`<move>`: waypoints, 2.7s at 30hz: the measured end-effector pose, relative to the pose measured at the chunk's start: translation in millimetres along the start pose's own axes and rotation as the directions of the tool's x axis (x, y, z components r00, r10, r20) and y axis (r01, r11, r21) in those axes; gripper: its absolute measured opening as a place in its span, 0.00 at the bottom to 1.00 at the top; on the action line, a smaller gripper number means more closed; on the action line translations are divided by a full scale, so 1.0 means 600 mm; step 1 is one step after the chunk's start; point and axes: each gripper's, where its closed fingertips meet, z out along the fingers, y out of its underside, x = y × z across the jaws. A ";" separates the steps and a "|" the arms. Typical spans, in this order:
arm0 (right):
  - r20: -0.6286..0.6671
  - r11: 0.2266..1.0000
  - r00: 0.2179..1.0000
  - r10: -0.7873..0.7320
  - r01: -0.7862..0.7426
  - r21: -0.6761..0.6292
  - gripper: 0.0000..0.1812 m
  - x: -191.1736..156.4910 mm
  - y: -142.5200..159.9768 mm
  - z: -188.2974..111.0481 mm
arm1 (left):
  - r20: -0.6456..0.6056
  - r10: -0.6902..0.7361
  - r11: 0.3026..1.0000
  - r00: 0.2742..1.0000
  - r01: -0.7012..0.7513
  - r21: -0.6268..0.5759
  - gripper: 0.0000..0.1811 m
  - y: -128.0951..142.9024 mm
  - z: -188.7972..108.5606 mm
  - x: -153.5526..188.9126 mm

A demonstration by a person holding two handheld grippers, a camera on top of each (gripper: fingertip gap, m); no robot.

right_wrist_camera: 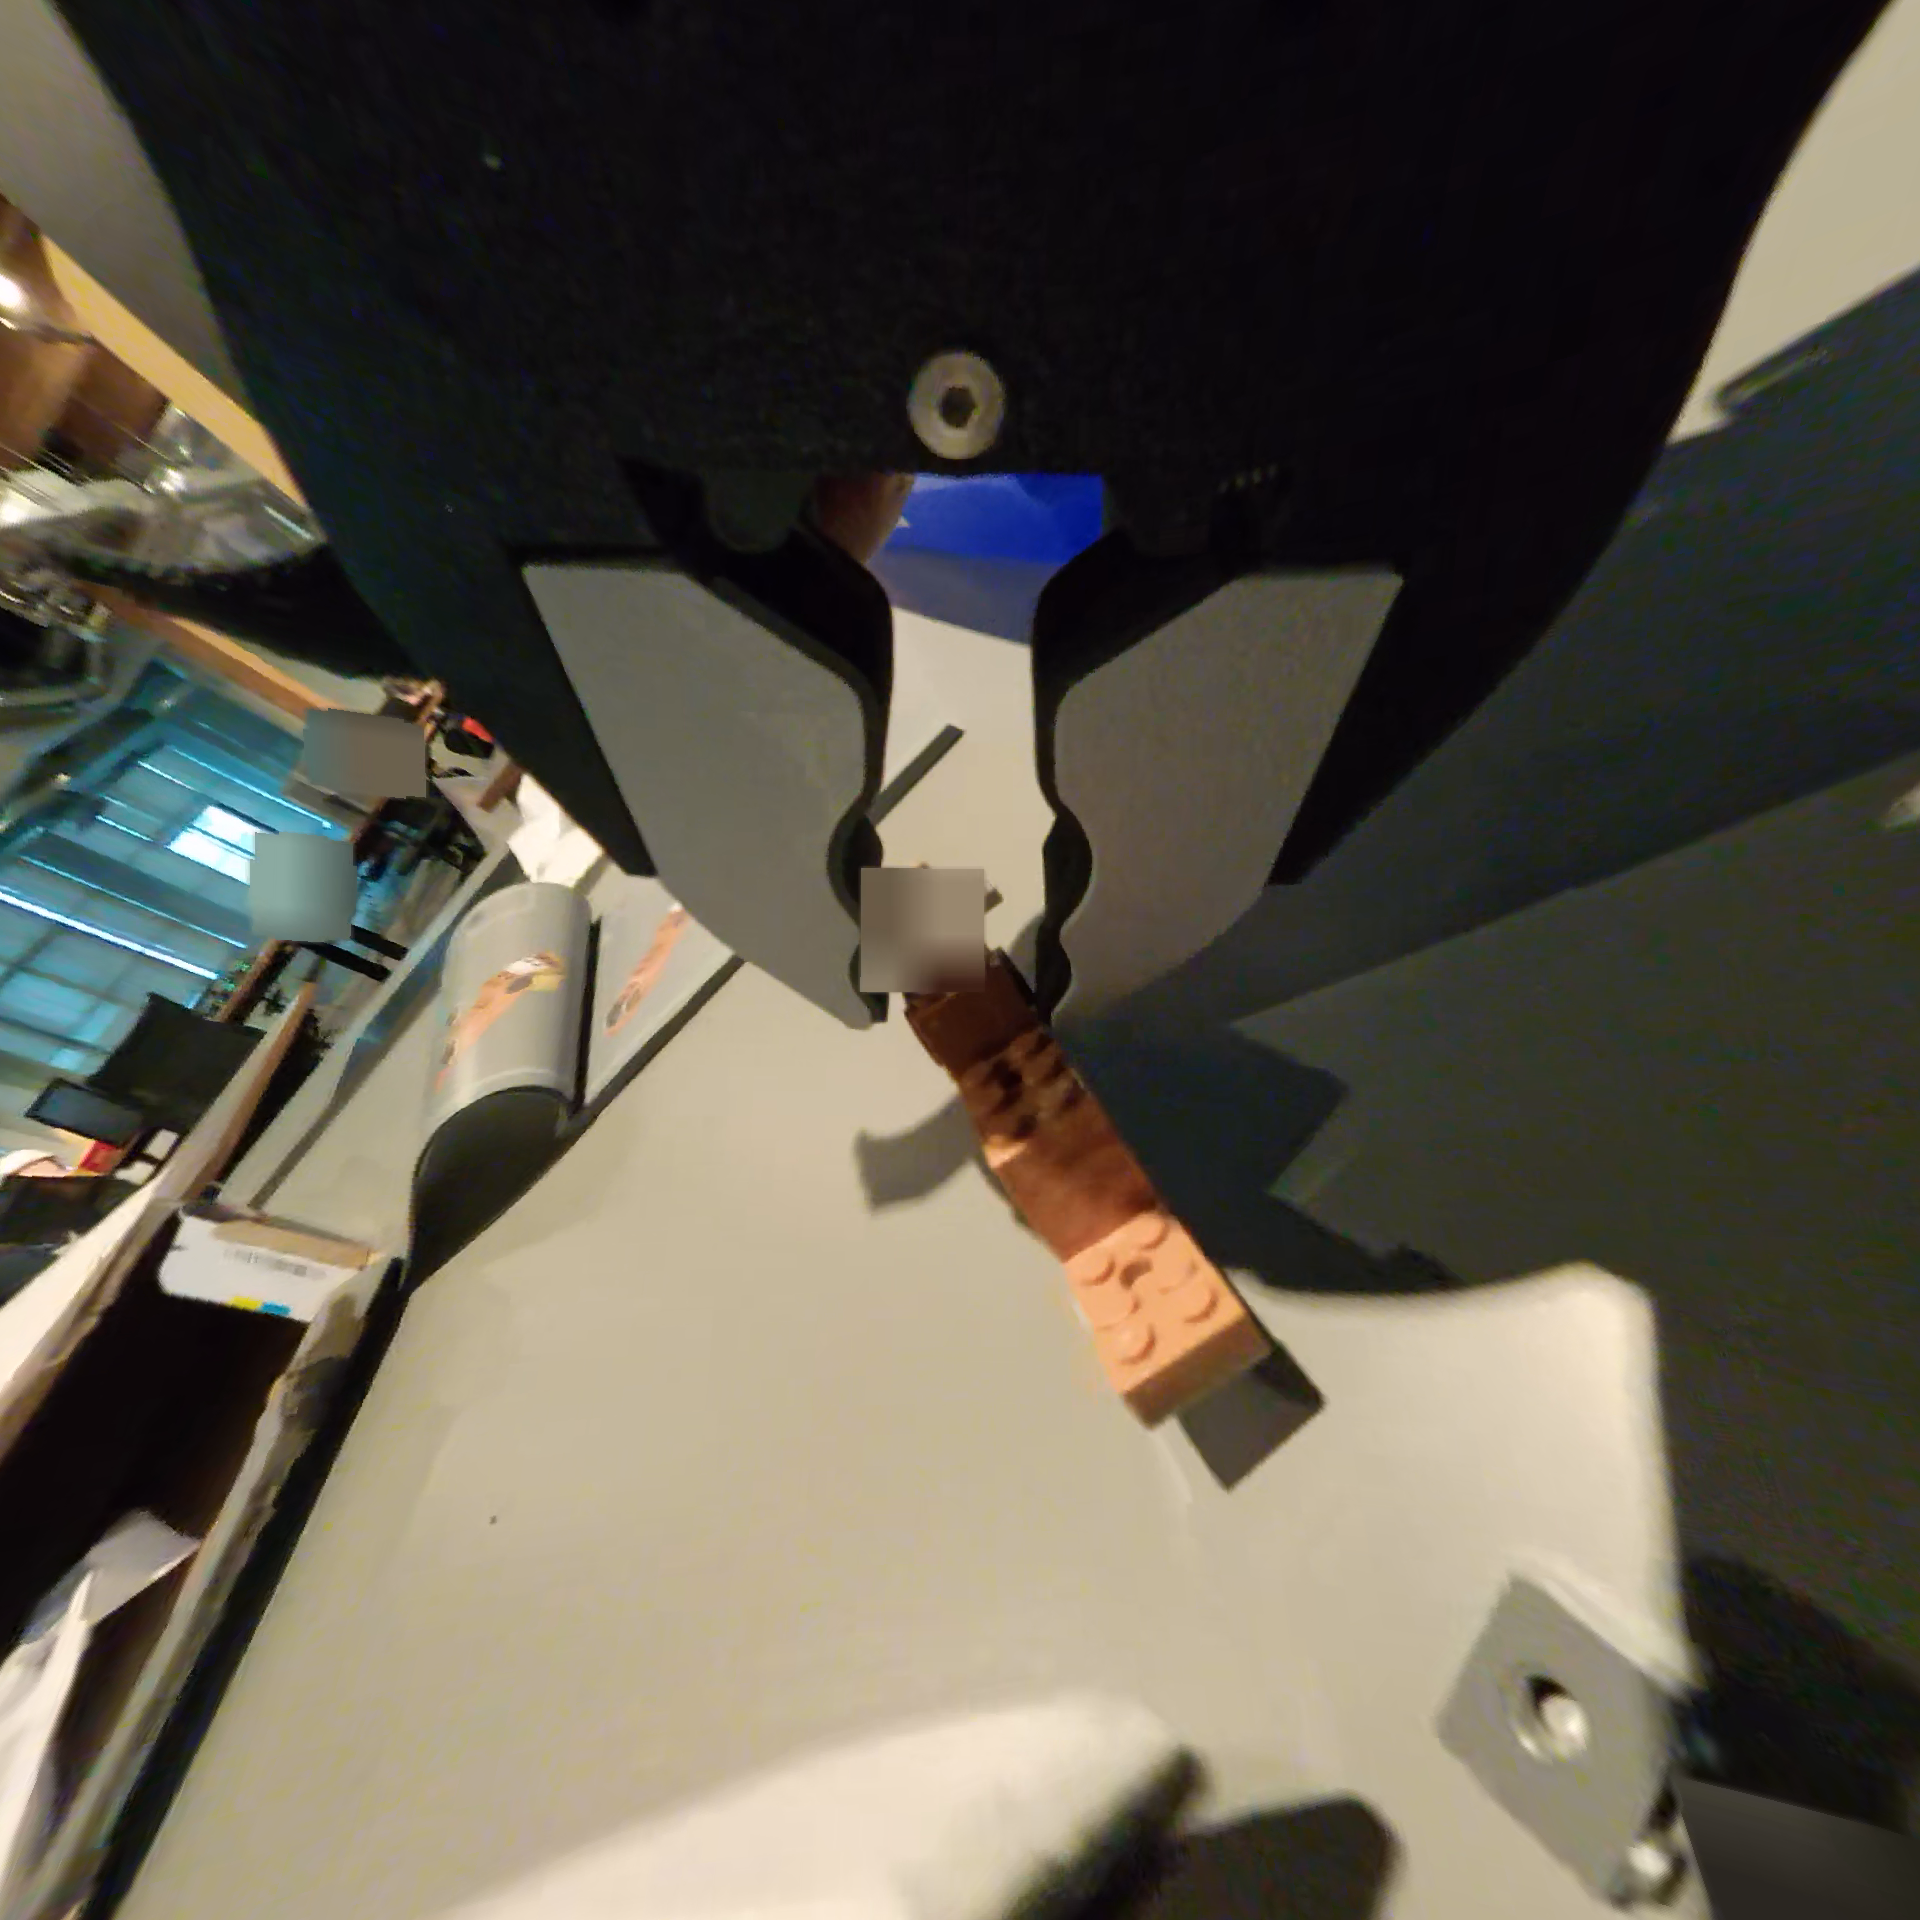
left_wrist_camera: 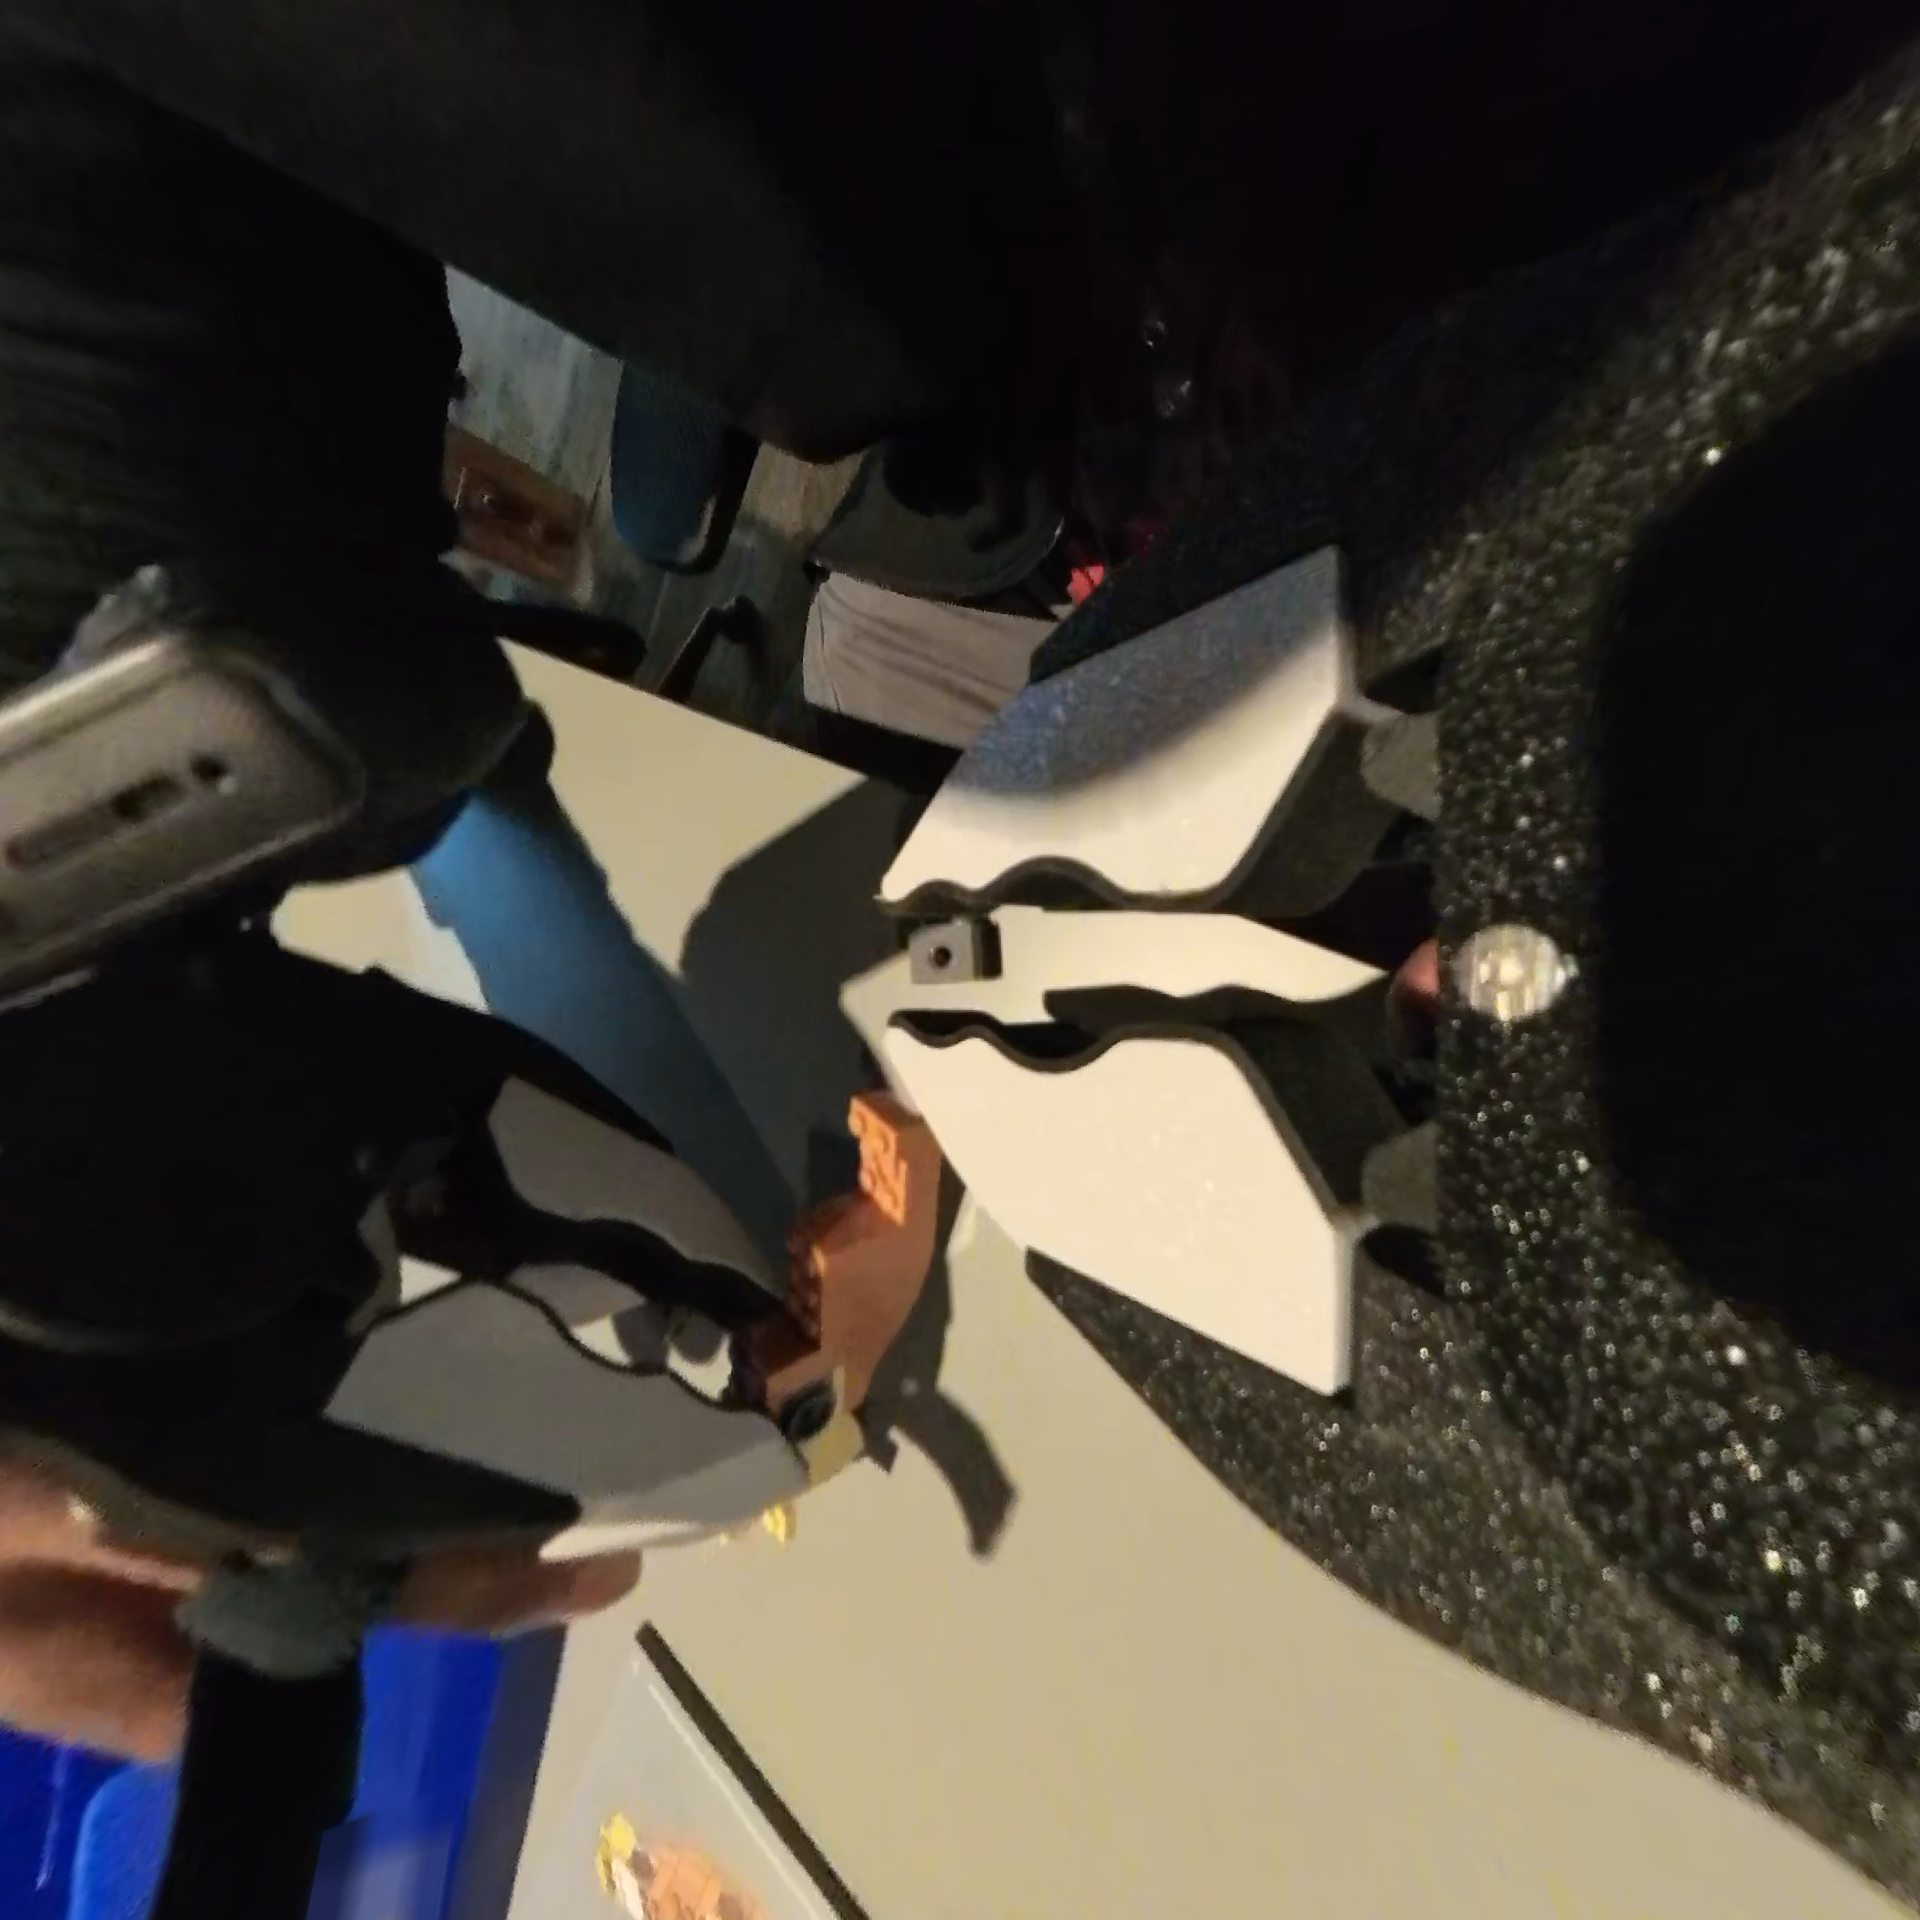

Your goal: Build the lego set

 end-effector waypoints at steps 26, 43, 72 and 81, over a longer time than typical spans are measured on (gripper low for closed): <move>-0.027 0.988 0.995 -0.099 0.095 -0.124 0.15 0.002 0.005 0.002 | 0.167 -0.073 0.991 0.983 0.091 -0.098 0.09 0.037 0.025 -0.007; -0.063 0.924 0.976 -0.207 0.174 -0.342 0.21 0.015 0.024 0.019 | 0.228 -0.120 0.992 0.966 0.125 -0.005 0.09 0.033 0.005 -0.029; -0.692 0.895 0.583 0.426 -0.380 0.231 0.22 0.056 -0.056 -0.175 | -0.388 -0.142 0.907 0.911 0.277 0.318 0.09 -0.144 -0.027 -0.055; -0.697 0.906 0.586 0.413 -0.345 0.247 0.18 0.048 -0.083 -0.204 | -0.489 -0.144 0.940 0.861 0.274 0.205 0.09 -0.144 -0.009 -0.005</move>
